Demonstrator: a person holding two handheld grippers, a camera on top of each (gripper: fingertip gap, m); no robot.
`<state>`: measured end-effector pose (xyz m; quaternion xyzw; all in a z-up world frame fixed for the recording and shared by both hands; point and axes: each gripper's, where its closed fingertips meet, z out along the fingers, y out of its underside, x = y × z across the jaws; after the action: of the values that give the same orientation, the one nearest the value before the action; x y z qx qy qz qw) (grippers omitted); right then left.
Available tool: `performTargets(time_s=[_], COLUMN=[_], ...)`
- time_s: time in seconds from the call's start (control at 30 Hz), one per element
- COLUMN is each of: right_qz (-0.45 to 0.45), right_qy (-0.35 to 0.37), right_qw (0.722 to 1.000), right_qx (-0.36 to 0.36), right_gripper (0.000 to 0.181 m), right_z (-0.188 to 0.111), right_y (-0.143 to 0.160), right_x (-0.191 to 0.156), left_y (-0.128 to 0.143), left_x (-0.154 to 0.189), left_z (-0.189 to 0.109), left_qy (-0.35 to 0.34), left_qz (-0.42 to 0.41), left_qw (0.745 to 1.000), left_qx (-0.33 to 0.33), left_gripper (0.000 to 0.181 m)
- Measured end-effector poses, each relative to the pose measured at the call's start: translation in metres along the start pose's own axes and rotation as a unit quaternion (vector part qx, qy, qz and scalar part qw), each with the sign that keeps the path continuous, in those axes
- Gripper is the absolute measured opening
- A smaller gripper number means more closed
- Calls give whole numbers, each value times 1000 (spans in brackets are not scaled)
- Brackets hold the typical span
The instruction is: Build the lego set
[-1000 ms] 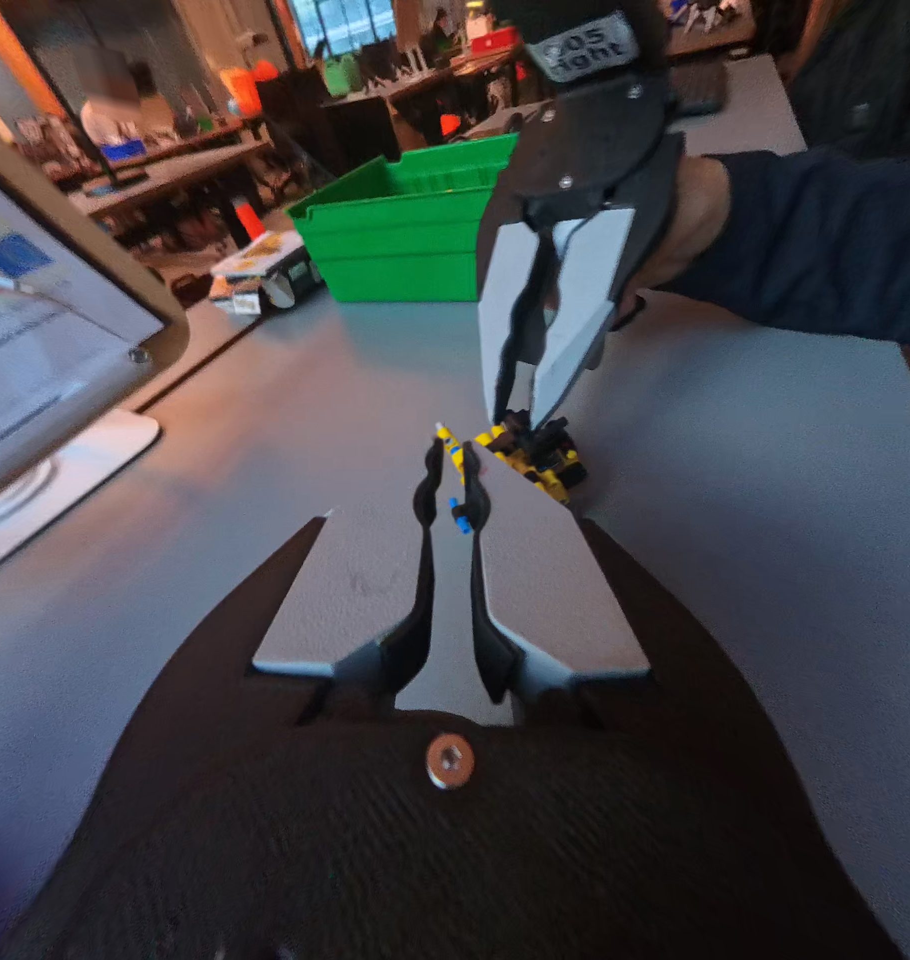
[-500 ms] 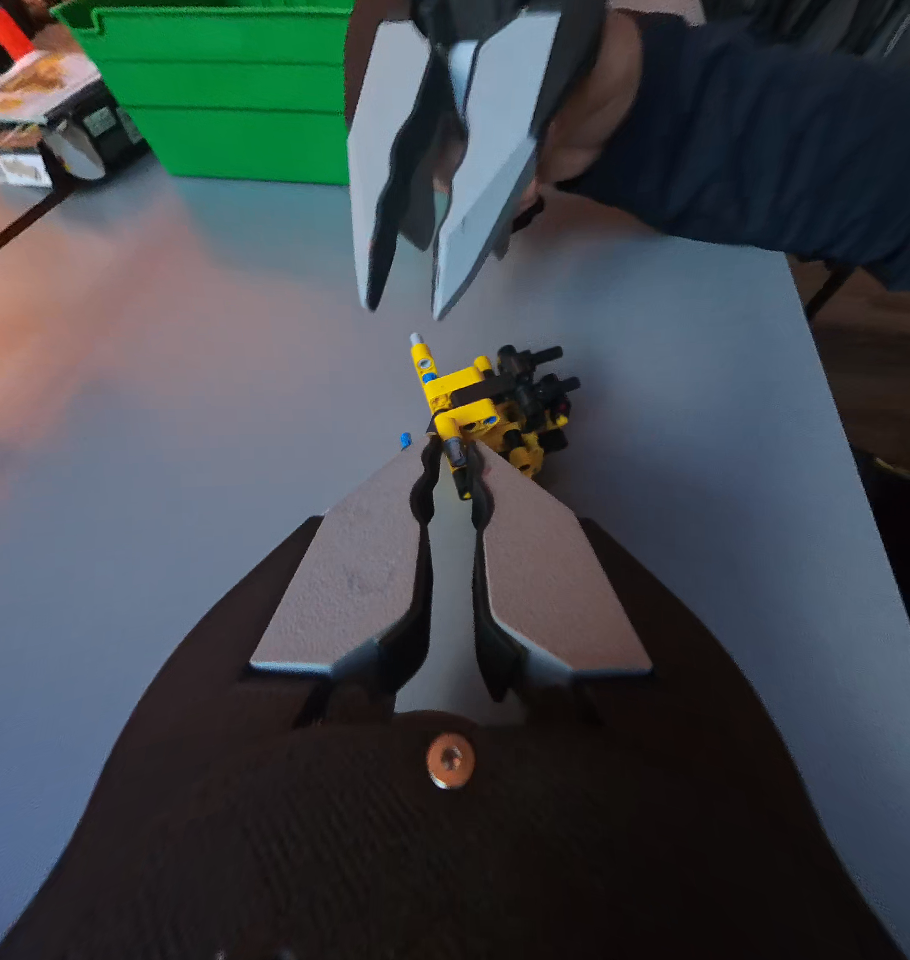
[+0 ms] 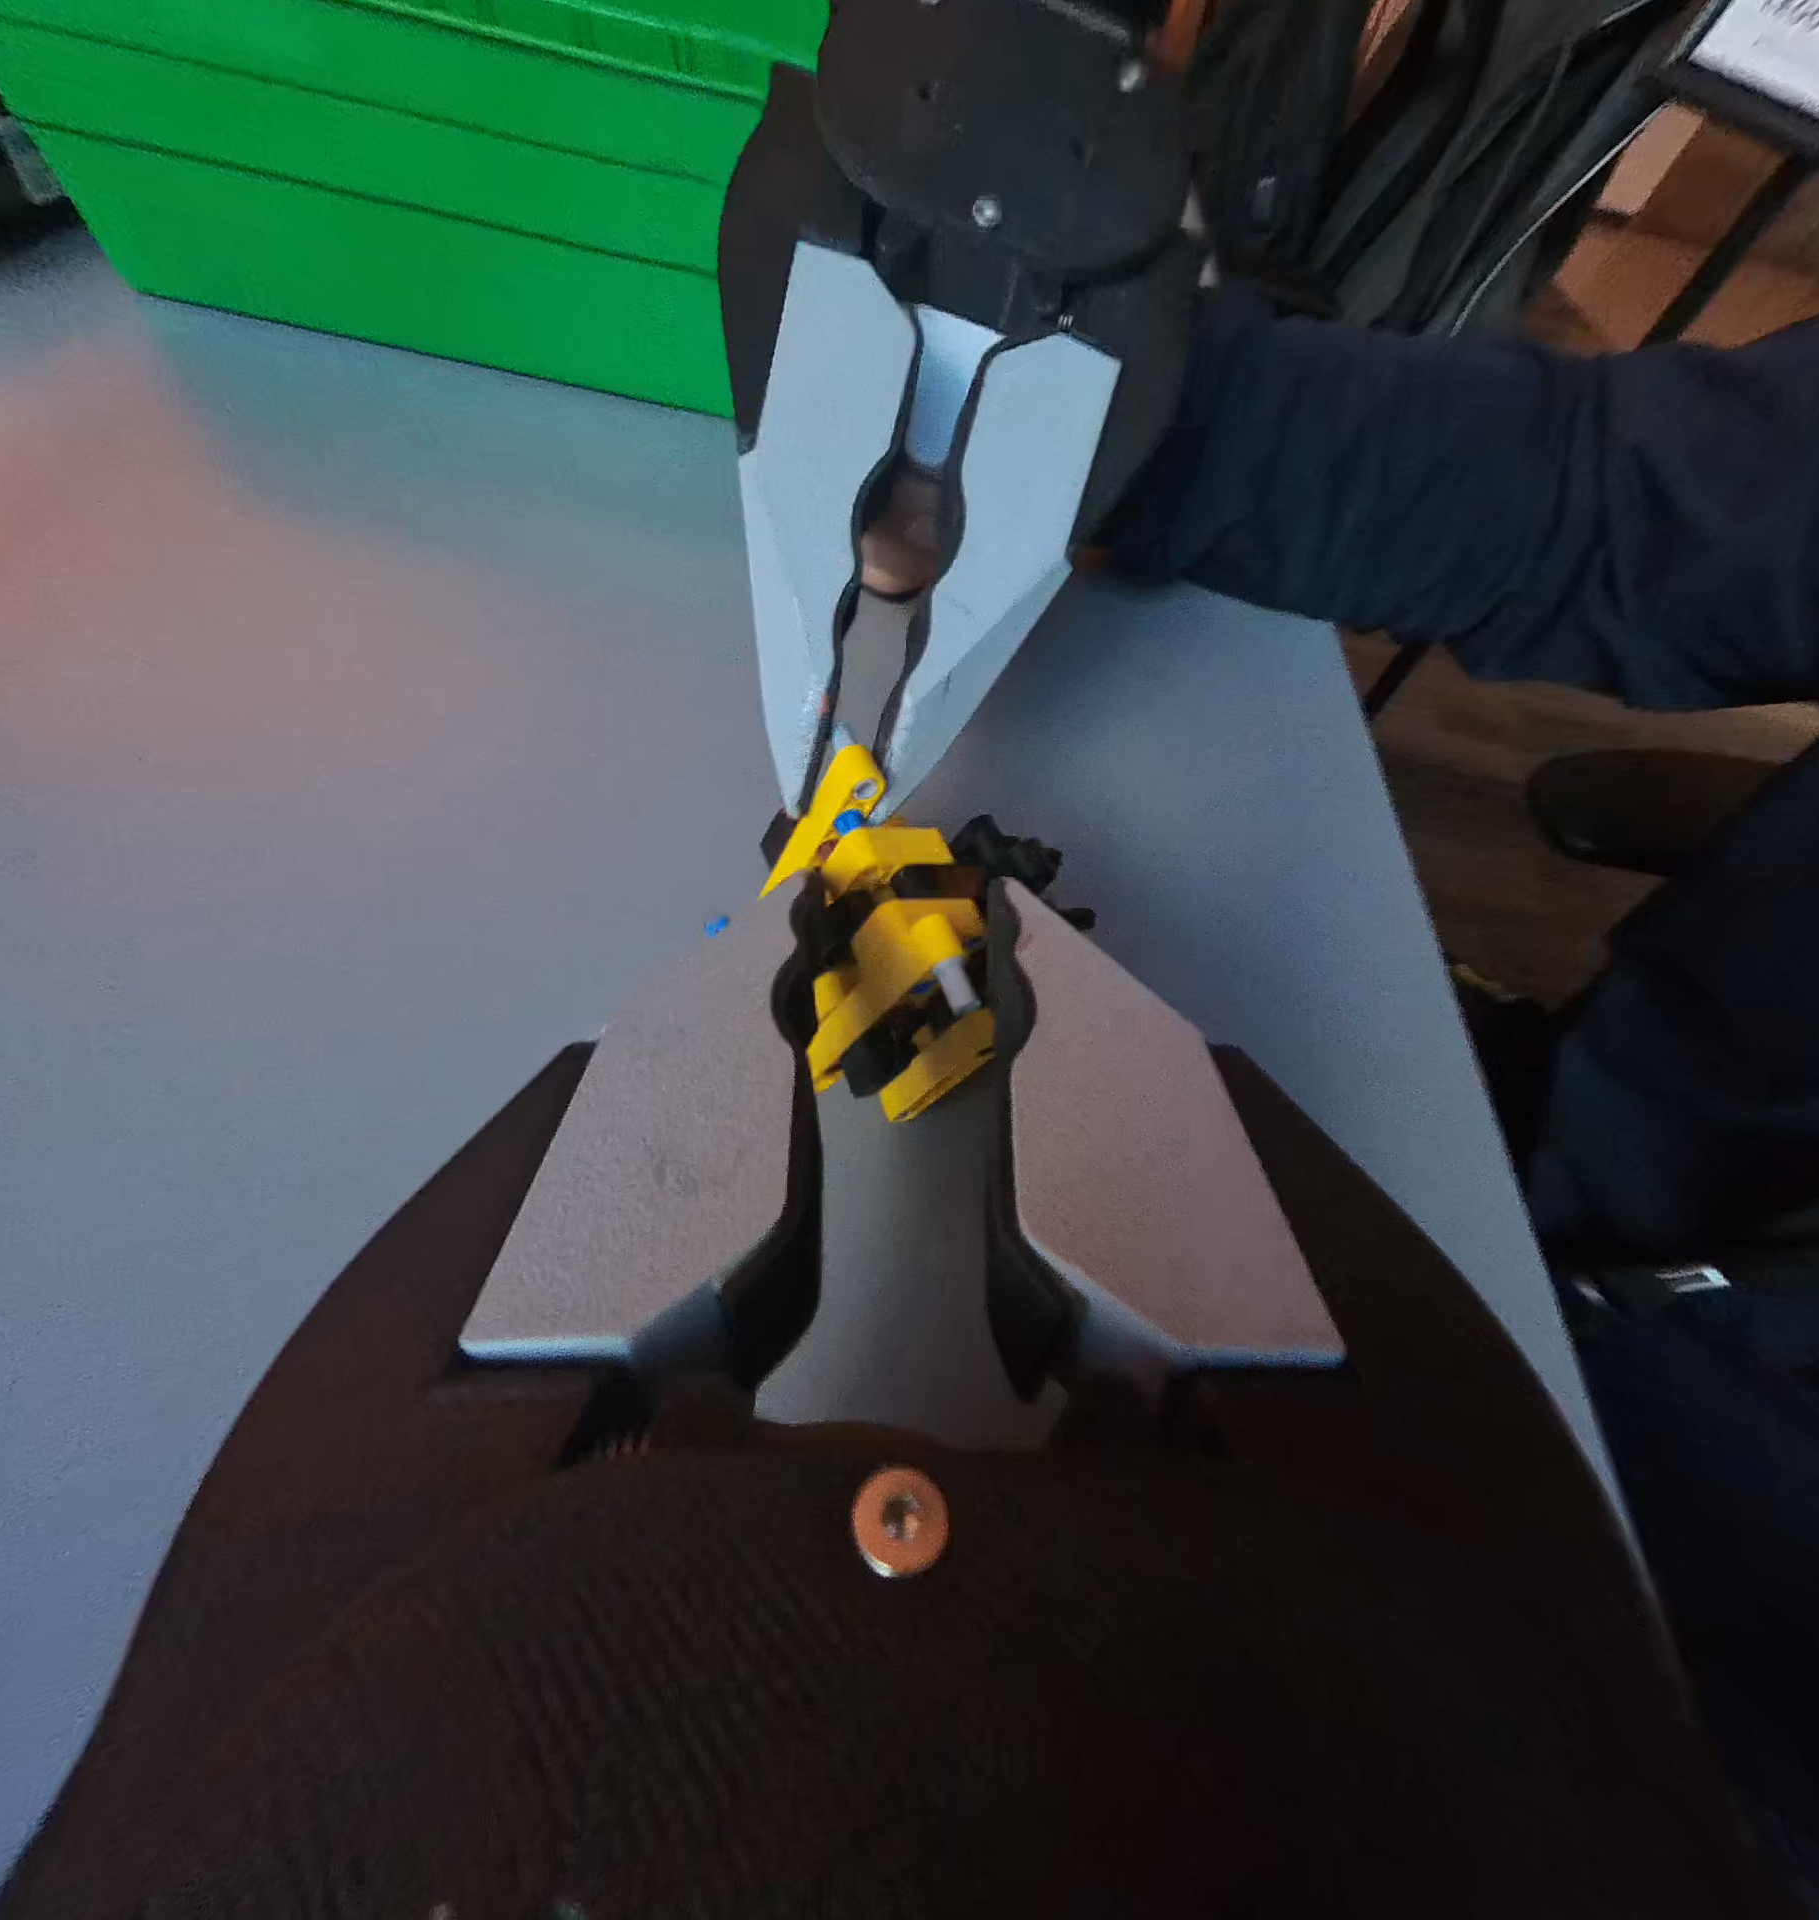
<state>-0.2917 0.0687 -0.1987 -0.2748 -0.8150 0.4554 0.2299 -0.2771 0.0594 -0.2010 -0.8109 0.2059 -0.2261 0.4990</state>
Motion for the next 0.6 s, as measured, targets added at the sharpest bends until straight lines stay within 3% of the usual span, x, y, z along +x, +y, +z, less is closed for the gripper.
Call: performTargets(time_s=[0.07,0.13,0.37,0.47,0.5,0.6], right_qz=[-22,-42,-126,-111,-98,-33], right_qy=[-3,-17,38,68,83,42], right_qw=[1000,999,991,991,991,997], right_qx=[-3,-6,-33,-33,-26,54], right_gripper=[6,4,4,4,4,4], right_z=[3,7,8,-14,-26,-42], right_y=[-3,-4,-4,1,2,-11], right_x=[-8,-17,-12,7,16,18], left_y=[-3,-6,-6,-11,-2,8], left_x=[3,3,-2,-10,-15,-12], left_z=[0,-3,-7,-22,-26,-14], left_qy=[17,27,-6,-22,-32,-20], left_qz=[-21,-36,-37,-39,-39,-41], left_qw=[1000,999,999,998,999,999], left_qx=[12,24,23,37,13,-4], left_gripper=[24,2,0,0,0,0])
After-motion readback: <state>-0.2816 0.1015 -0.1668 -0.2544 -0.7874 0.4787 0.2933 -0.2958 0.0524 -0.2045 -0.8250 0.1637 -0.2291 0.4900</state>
